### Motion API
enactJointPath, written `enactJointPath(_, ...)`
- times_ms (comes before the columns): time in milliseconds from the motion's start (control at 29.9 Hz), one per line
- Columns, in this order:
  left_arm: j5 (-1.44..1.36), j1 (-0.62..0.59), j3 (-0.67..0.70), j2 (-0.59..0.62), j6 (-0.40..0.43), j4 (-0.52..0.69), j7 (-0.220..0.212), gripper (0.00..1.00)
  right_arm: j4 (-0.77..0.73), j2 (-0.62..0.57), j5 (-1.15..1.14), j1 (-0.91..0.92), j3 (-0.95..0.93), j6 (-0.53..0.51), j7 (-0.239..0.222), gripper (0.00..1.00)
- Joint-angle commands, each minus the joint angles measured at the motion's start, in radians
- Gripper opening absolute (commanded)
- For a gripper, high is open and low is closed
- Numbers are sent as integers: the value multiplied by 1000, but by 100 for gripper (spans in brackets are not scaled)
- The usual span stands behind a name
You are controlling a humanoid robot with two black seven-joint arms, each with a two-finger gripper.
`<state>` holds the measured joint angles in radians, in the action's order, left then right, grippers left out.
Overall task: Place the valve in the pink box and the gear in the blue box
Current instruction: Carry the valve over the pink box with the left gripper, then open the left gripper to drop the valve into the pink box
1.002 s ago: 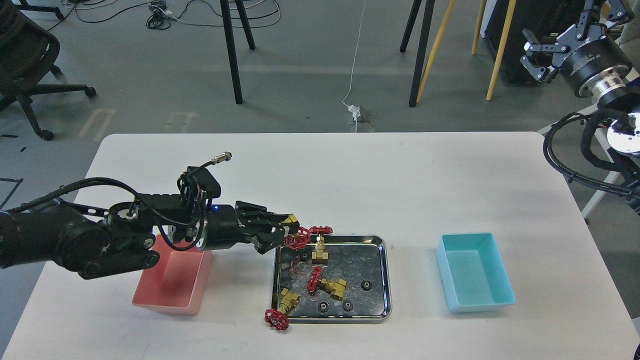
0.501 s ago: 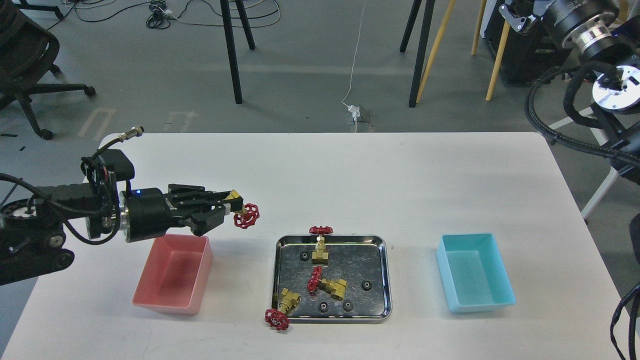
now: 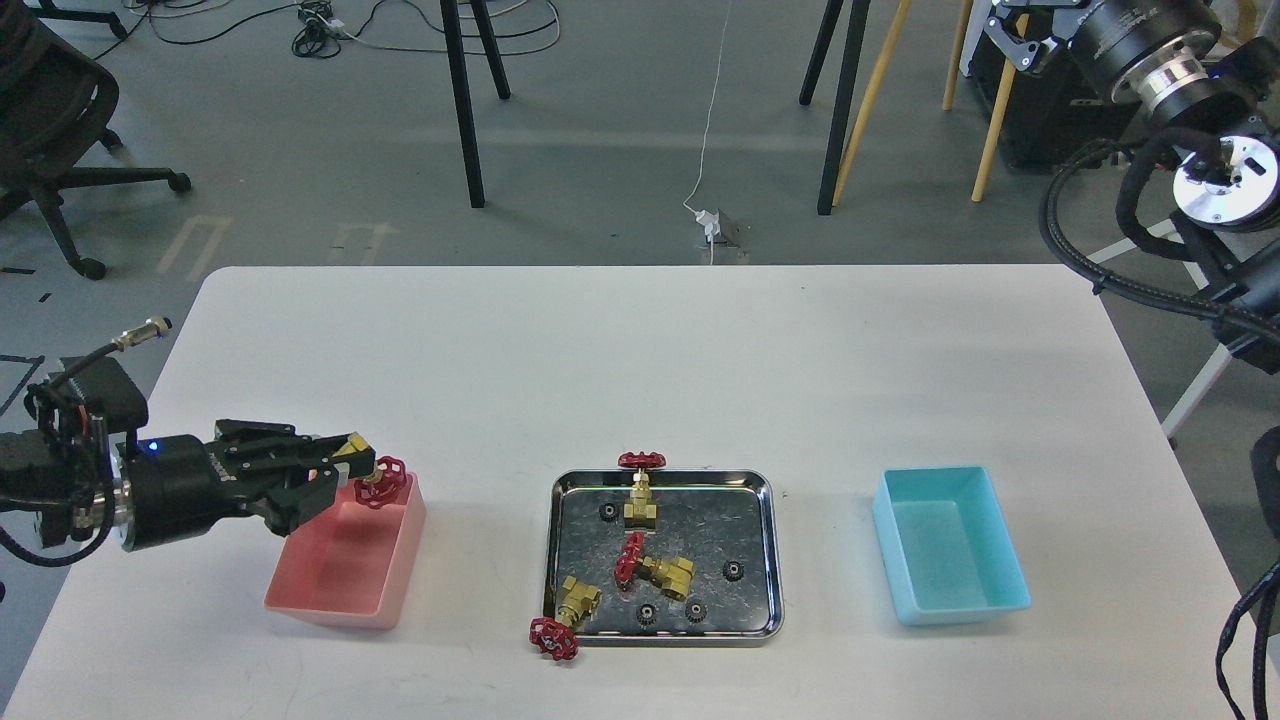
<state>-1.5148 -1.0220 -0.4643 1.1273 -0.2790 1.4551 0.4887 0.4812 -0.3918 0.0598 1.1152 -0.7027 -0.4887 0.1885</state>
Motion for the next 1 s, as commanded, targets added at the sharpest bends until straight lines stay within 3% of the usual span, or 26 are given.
enactJointPath(0, -2, 40, 1, -17, -6, -39, 0, 11, 5, -9, 0, -5, -1, 0, 0, 99)
enactJointPath(401, -5, 97, 3, -69, -37, -110, 0, 14, 8, -15, 2, -32, -8, 0, 0, 99)
enactJointPath(534, -5, 99, 0, -78, -37, -110, 0, 24, 8, -15, 2, -32, -8, 0, 0, 99)
enactJointPath(735, -4, 99, 1, -93, -38, -110, 0, 51, 8, -15, 2, -38, -8, 0, 0, 99)
enactJointPath(968, 4, 95, 6, -83, -42, -110, 0, 68, 13, -19, 0, -40, 0, 0, 2, 99)
